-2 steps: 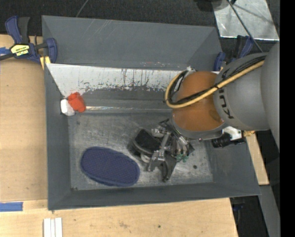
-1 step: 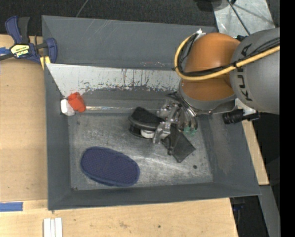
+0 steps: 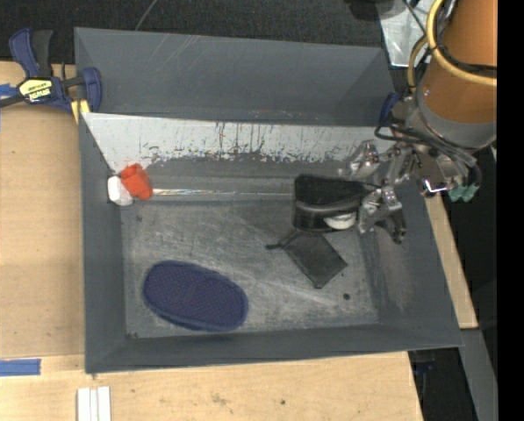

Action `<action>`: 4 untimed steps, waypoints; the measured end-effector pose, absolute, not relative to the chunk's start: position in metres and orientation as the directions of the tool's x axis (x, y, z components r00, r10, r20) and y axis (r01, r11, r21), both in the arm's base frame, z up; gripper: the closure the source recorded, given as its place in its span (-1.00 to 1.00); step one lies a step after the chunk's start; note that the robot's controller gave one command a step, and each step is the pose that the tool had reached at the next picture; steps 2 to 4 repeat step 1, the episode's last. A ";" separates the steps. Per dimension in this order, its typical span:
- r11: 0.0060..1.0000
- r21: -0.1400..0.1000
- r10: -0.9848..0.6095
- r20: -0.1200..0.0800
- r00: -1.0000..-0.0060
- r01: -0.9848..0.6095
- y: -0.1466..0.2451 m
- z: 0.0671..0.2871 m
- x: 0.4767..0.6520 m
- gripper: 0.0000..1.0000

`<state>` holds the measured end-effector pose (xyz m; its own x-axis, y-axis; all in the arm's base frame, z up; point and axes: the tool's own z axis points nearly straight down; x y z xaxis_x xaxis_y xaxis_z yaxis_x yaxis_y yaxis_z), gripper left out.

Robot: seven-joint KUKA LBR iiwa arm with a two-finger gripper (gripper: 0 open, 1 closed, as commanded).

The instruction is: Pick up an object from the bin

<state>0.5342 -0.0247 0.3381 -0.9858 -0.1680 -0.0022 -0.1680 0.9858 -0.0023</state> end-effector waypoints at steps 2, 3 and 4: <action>0.930 0.000 -0.367 0.005 -0.930 -0.367 -0.110 0.325 0.515 1.00; 0.930 0.000 -0.367 0.005 -0.930 -0.367 -0.110 0.325 0.515 1.00; 0.930 0.000 -0.367 0.005 -0.930 -0.367 -0.110 0.325 0.515 1.00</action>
Offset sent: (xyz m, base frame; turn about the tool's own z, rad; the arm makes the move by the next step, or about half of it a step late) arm -0.0183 -0.0819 -0.0105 -0.2141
